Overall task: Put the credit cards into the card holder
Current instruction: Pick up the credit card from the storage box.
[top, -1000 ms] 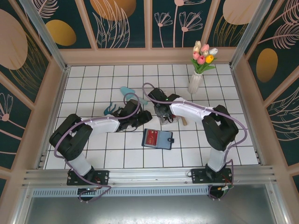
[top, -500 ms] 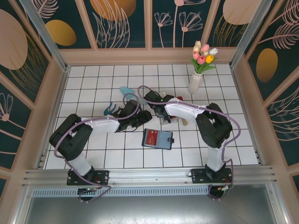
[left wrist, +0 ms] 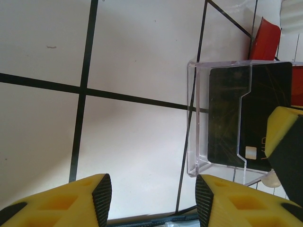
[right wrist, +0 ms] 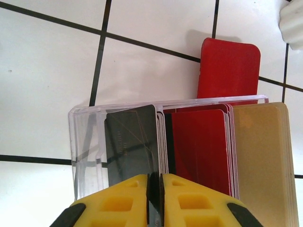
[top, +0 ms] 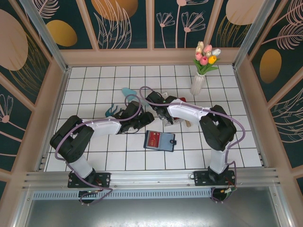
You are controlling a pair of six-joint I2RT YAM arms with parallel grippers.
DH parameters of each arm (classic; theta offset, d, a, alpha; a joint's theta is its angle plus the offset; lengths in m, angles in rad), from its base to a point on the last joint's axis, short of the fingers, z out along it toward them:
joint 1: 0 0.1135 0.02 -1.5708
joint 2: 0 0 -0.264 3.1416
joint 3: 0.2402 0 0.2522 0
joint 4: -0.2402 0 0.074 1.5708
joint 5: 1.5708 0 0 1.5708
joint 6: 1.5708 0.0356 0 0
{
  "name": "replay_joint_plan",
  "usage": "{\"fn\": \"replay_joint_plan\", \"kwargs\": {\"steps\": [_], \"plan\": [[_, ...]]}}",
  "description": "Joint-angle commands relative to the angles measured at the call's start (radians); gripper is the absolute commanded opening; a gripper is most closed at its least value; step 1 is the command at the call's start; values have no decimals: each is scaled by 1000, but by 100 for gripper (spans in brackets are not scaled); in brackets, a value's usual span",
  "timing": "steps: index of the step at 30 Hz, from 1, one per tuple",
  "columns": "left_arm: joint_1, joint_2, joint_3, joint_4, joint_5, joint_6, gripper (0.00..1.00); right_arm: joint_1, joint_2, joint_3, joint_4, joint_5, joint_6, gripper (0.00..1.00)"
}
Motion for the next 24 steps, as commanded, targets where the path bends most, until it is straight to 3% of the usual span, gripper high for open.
{"fn": "replay_joint_plan", "kwargs": {"steps": [1, 9, 15, 19, 24], "plan": [[7, 1, -3, 18, 2, -9, 52, 1, -40, 13, -42, 31, -6, 13], [8, -8, -8, 10, -3, -4, 52, -1, -90, 15, -46, -12, 8, 5], [9, -46, -7, 16, 0, 6, 53, -11, -233, -10, -13, -140, 54, 0], [21, -102, -28, 85, 53, 10, 55, -66, -433, -142, 150, -371, 135, 0], [36, -143, -85, 330, 213, -53, 62, -198, -685, -415, 478, -737, 319, 0]]}}
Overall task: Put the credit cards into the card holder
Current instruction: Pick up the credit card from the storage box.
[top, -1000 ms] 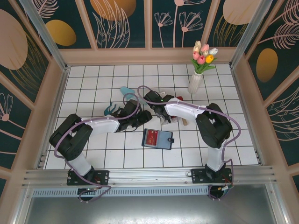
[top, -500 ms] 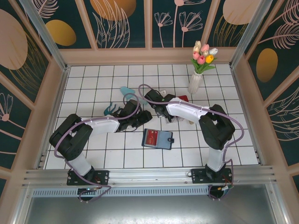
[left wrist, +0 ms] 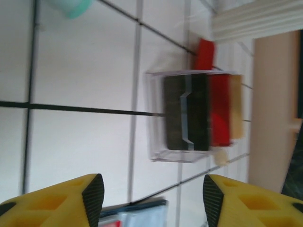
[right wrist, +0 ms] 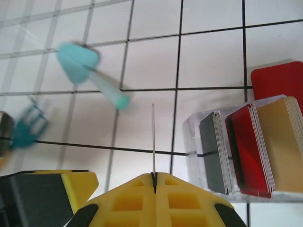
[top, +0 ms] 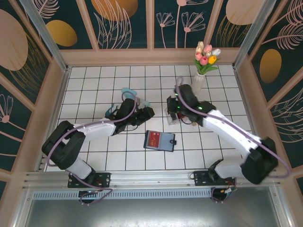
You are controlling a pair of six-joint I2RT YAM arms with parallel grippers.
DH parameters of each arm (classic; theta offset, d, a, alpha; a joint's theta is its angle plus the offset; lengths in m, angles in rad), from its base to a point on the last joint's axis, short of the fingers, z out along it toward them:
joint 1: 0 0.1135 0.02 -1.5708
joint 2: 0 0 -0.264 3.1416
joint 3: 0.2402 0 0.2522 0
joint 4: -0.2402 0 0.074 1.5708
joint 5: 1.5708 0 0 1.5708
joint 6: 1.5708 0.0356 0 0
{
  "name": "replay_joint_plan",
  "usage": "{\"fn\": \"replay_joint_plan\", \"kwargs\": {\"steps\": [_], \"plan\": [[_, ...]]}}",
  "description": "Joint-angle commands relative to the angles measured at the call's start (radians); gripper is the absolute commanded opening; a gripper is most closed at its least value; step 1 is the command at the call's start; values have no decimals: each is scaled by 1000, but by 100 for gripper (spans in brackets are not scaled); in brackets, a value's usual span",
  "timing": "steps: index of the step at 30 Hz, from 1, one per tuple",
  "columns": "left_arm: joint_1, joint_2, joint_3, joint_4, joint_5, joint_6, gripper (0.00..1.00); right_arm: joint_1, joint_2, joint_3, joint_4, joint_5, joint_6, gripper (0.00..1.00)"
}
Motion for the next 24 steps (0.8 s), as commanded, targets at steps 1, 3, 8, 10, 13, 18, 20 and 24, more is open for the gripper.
{"fn": "replay_joint_plan", "kwargs": {"steps": [1, 3, 8, 10, 13, 18, 20, 24], "plan": [[6, -21, -33, 239, 153, -60, 62, -73, -105, -157, 273, -321, 177, 0], [7, -11, -39, 350, 213, -105, 62, -91, -150, -225, 358, -401, 242, 0], [7, 10, -31, 482, 271, -161, 62, -144, -193, -325, 517, -523, 353, 0], [7, 13, -32, 523, 288, -179, 61, -147, -193, -340, 542, -545, 367, 0], [7, 11, -36, 528, 289, -186, 57, -149, -197, -355, 567, -558, 380, 0], [6, 12, -36, 517, 296, -180, 50, -157, -195, -383, 624, -586, 413, 0], [7, 10, -35, 511, 296, -177, 47, -157, -193, -394, 640, -593, 426, 1], [7, 0, -44, 507, 294, -174, 32, -160, -190, -407, 642, -579, 432, 0]]}}
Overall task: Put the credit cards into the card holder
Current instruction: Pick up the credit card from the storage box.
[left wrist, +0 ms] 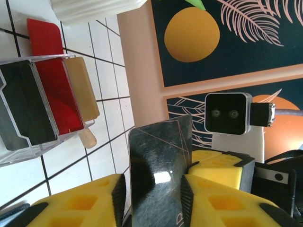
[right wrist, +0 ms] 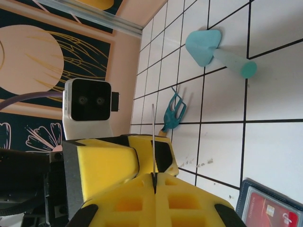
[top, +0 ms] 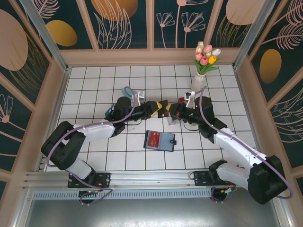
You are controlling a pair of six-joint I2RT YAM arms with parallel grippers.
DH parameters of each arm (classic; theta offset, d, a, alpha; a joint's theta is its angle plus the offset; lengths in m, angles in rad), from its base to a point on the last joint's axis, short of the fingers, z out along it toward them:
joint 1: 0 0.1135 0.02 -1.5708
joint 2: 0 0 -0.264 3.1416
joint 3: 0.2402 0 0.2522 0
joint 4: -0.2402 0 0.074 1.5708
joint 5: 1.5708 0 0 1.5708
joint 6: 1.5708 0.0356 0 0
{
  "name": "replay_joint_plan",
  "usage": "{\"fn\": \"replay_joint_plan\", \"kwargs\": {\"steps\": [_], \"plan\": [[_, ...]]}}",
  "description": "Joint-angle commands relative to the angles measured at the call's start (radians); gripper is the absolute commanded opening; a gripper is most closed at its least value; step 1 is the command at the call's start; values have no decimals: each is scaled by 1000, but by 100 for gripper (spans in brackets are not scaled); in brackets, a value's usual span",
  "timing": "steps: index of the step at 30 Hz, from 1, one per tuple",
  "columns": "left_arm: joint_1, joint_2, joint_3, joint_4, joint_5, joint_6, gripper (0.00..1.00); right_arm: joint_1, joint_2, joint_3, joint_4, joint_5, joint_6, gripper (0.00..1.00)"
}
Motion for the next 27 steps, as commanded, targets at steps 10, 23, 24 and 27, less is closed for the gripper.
{"fn": "replay_joint_plan", "kwargs": {"steps": [10, 23, 24, 27], "plan": [[3, -10, -39, 35, 36, 18, 7, -10, -4, -124, 131, 24, 108, 4], [-32, -135, -135, -497, -154, 293, 1, 295, 63, -14, -602, 602, -41, 58], [-43, -135, -136, -512, -164, 302, 1, 315, 87, -7, -615, 617, -28, 59], [-84, -115, -129, -545, -193, 321, 2, 379, 166, 18, -632, 658, 1, 66]]}}
